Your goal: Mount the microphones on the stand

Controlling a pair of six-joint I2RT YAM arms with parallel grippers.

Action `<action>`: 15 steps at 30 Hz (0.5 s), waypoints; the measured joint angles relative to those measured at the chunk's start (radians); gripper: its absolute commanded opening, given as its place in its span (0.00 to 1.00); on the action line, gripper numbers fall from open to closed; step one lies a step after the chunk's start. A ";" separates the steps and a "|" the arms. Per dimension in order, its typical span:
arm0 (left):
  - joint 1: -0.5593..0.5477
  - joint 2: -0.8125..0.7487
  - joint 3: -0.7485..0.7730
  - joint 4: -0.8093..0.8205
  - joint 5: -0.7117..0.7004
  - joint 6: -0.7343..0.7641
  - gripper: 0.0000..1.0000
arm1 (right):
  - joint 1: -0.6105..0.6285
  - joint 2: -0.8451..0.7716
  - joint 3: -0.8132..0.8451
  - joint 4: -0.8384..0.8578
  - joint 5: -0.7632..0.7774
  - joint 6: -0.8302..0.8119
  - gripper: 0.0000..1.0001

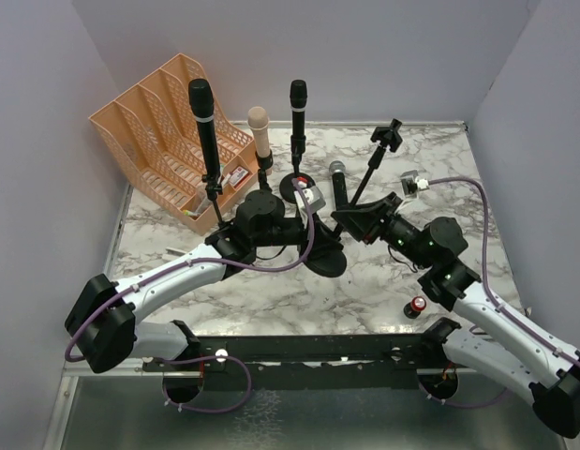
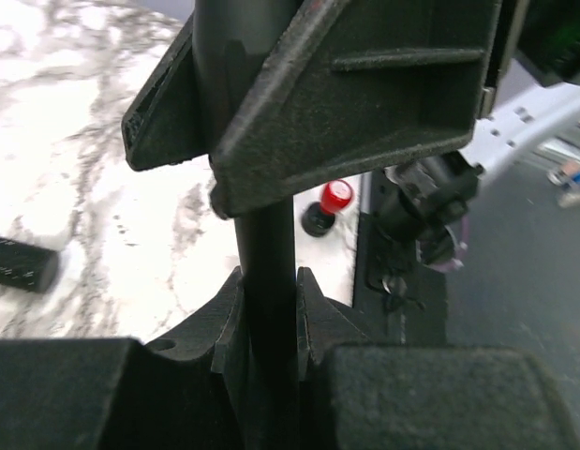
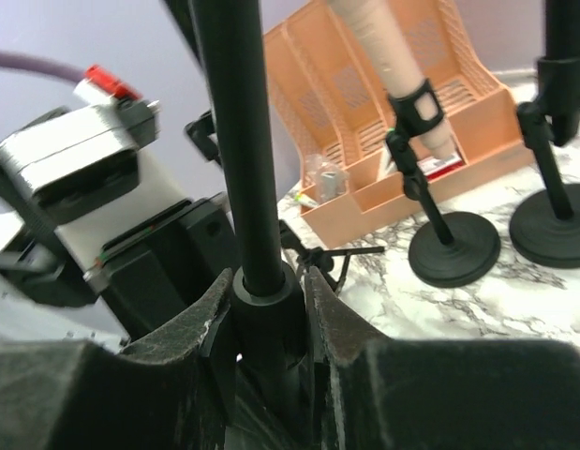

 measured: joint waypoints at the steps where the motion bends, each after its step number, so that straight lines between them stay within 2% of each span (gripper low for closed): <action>1: 0.000 0.000 0.000 0.000 -0.029 0.000 0.00 | 0.002 0.016 0.014 -0.013 0.025 0.011 0.01; 7: 0.000 0.000 0.000 0.006 -0.224 0.002 0.00 | 0.024 0.101 0.127 -0.180 0.233 0.091 0.01; 8: 0.000 0.001 0.000 0.010 -0.246 0.002 0.00 | 0.027 0.120 0.158 -0.220 0.263 0.105 0.06; 10: -0.003 0.008 0.000 0.018 -0.290 0.000 0.00 | 0.035 0.160 0.216 -0.294 0.306 0.114 0.38; 12: -0.002 0.018 0.000 0.026 -0.311 -0.001 0.00 | 0.035 0.179 0.235 -0.319 0.323 0.116 0.59; 14: -0.002 0.030 -0.001 0.029 -0.325 0.017 0.00 | 0.034 0.173 0.225 -0.313 0.326 0.127 0.69; 15: -0.001 0.033 -0.002 0.032 -0.325 0.020 0.00 | 0.032 0.159 0.211 -0.298 0.324 0.121 0.70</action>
